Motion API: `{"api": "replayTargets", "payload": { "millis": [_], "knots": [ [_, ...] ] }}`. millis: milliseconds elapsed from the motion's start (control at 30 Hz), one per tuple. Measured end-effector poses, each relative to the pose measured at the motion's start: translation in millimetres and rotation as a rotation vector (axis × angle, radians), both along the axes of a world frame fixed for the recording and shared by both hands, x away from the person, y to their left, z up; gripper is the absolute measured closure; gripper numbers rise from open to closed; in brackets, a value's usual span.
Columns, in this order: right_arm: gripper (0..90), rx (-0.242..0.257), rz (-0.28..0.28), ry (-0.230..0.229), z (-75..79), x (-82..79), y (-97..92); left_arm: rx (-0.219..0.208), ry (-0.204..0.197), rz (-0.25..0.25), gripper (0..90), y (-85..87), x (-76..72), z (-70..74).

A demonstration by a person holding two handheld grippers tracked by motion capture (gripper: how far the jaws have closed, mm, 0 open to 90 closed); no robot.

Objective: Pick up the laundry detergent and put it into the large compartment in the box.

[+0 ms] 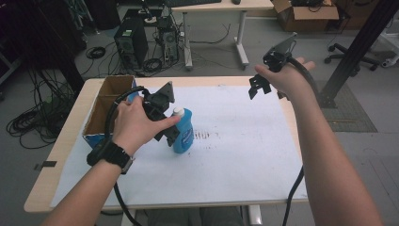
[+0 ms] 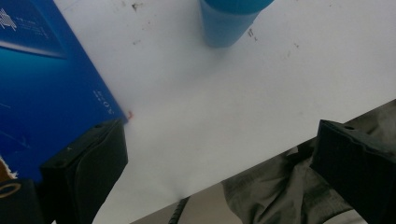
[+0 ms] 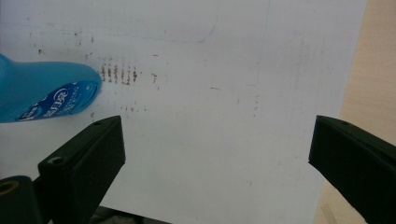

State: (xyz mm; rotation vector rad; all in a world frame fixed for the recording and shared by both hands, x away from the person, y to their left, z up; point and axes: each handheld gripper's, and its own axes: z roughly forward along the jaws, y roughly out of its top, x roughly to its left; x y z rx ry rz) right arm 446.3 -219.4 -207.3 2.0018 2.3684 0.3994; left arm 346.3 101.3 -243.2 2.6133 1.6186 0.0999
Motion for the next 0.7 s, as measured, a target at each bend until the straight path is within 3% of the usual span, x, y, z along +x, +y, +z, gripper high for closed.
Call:
{"api": "replayTargets", "payload": {
  "millis": [500,700],
  "knots": [
    [3.6,0.006,0.01,0.007,0.4,-2.5,-2.7,0.011,-0.002,-0.003,3.9,-0.2,1.4,6.9],
    [3.5,0.004,0.012,0.005,2.5,-3.6,-2.4,-0.003,-0.009,0.003,3.8,2.0,4.1,11.4]
  ]
}}
